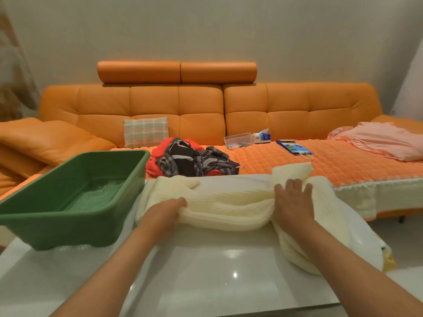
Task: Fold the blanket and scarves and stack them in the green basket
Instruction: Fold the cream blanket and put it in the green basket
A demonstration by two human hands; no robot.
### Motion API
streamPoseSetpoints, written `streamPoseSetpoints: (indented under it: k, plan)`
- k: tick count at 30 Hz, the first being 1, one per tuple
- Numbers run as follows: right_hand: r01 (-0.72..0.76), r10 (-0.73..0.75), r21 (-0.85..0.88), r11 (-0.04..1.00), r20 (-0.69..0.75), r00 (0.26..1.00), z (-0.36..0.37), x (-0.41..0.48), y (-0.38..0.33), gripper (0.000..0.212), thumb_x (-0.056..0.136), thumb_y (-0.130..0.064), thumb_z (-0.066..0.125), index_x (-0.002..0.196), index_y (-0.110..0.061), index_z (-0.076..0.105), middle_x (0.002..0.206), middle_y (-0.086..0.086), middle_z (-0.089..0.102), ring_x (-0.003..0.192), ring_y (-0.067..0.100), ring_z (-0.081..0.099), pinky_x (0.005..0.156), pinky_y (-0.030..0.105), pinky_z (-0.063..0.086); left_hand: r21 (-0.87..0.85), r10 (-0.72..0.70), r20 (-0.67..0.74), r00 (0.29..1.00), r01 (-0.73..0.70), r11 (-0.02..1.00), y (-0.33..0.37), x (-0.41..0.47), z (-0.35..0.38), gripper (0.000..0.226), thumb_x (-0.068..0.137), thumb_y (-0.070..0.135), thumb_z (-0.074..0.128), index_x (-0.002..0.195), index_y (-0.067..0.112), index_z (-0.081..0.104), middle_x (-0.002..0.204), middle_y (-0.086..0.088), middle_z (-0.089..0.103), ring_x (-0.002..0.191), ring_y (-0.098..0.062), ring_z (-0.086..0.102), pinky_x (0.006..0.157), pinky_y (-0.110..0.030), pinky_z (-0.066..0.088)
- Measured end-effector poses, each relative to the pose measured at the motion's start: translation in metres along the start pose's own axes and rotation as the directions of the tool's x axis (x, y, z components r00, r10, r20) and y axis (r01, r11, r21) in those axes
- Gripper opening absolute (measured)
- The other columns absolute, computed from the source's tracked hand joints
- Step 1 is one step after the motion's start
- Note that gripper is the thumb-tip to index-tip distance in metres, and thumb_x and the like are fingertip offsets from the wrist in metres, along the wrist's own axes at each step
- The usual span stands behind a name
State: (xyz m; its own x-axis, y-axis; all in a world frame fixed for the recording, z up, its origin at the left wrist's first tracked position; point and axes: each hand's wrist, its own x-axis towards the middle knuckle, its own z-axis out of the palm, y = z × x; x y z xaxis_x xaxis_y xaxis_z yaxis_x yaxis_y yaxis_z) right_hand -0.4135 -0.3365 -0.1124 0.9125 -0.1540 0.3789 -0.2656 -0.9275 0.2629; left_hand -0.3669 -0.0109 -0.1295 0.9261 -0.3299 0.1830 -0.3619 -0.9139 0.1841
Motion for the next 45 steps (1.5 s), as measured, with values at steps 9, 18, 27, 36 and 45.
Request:
streamPoseSetpoints:
  k: [9,18,27,36,45]
  plan:
    - [0.632,-0.645,0.247,0.735,-0.037,0.764,-0.004,-0.023,-0.054,0.030,0.088,-0.042,0.054,0.111,-0.023,0.059,0.105,0.001,0.062,0.101,0.024,0.053,0.081,0.035,0.032,-0.287,-0.170,-0.015,0.985,0.159,0.945,-0.002,0.001,-0.027,0.023,0.093,0.009,0.041,0.101,0.020,0.059,0.097,0.005,0.062,0.089,-0.017,0.056,0.076,-0.034,0.048]
    - [0.161,-0.163,0.306,0.939,-0.019,0.986,-0.008,0.012,-0.036,0.039,0.093,-0.030,0.058,0.130,-0.027,0.046,0.112,0.002,0.062,0.102,0.026,0.055,0.085,0.040,0.038,0.225,0.374,-0.401,0.836,-0.306,0.925,0.012,0.001,-0.011,0.025,0.068,-0.003,0.072,0.069,0.020,0.063,0.080,-0.001,0.054,0.060,-0.024,0.049,0.042,-0.031,0.040]
    - [0.558,-0.554,0.324,0.764,-0.116,0.825,0.004,0.000,-0.073,0.022,0.088,-0.023,0.056,0.110,-0.021,0.058,0.109,0.003,0.052,0.086,0.029,0.060,0.061,0.034,0.039,0.192,0.159,0.061,0.985,-0.168,0.967,0.007,0.007,0.011,0.062,0.085,0.055,0.057,0.141,0.029,0.048,0.147,0.005,0.042,0.123,-0.022,0.049,0.099,-0.037,0.043]
    - [0.302,-0.335,0.371,0.878,0.027,0.942,0.013,0.006,-0.060,0.027,0.094,-0.024,0.052,0.116,-0.031,0.065,0.121,-0.006,0.065,0.110,0.024,0.060,0.081,0.027,0.035,0.373,0.042,-0.104,0.994,-0.001,0.928,-0.012,-0.007,-0.003,0.064,0.065,0.039,0.077,0.113,0.023,0.037,0.107,-0.001,0.044,0.093,-0.025,0.048,0.072,-0.037,0.039]
    - [0.314,-0.327,0.411,0.856,-0.041,0.944,0.011,0.000,-0.068,0.018,0.094,-0.021,0.052,0.095,-0.025,0.069,0.094,-0.007,0.068,0.088,0.021,0.050,0.068,0.028,0.019,-0.387,-0.142,-0.377,0.915,-0.017,0.922,-0.007,-0.008,-0.034,0.047,0.074,-0.014,0.044,0.109,0.016,0.049,0.114,-0.006,0.042,0.091,-0.028,0.045,0.077,-0.045,0.046]
